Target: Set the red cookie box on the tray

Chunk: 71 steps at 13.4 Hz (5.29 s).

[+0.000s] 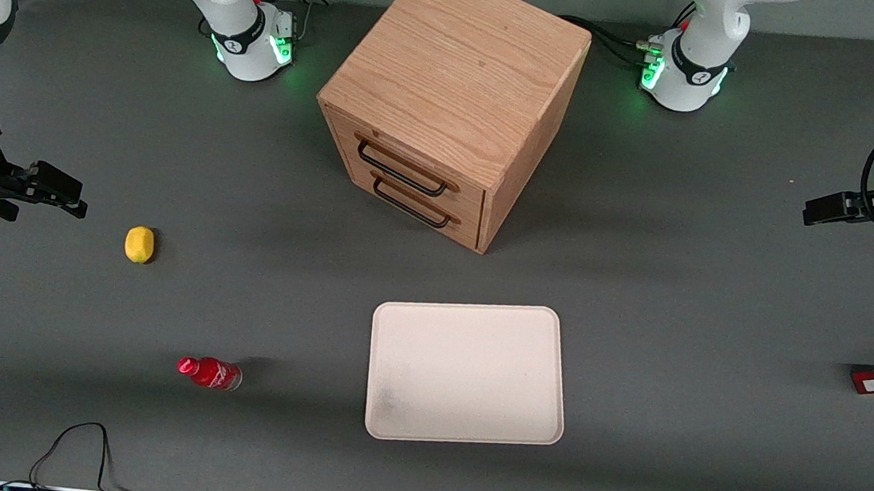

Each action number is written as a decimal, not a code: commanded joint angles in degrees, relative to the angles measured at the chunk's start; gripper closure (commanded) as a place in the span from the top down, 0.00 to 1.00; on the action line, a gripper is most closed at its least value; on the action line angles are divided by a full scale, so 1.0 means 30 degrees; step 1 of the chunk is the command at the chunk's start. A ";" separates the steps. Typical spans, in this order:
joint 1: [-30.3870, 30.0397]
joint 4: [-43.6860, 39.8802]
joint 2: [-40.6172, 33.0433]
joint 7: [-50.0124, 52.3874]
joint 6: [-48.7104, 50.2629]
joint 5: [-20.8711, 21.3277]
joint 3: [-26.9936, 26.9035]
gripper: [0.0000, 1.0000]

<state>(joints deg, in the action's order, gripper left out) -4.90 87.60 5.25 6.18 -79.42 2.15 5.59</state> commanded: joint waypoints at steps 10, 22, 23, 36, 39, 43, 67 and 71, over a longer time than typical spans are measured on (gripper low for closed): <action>-0.4689 -0.6284 0.5716 -1.5631 -0.0446 0.1715 -0.0164 1.00; -0.9057 -0.8078 1.1285 -3.5273 -0.7131 0.0808 -0.0106 0.99; -0.9146 -0.8078 1.1579 -3.5977 -0.7248 0.0808 -0.0106 0.99; -0.9880 -0.8107 1.4743 -3.7654 -1.1349 0.1069 -0.0311 0.98; -0.9880 -0.8078 1.5154 -3.7858 -1.1965 0.1540 -0.0311 0.98; -0.9880 -0.8049 1.5770 -3.8094 -1.2873 0.1656 -0.0311 0.97; -0.8389 -0.9715 1.4018 -3.5552 -0.7758 0.2534 -0.0603 0.00; -0.7481 -0.9924 1.1764 -3.1839 -0.4388 0.2390 -0.0428 0.00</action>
<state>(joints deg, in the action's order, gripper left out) -28.77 57.23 44.66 -95.77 -97.49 8.60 4.85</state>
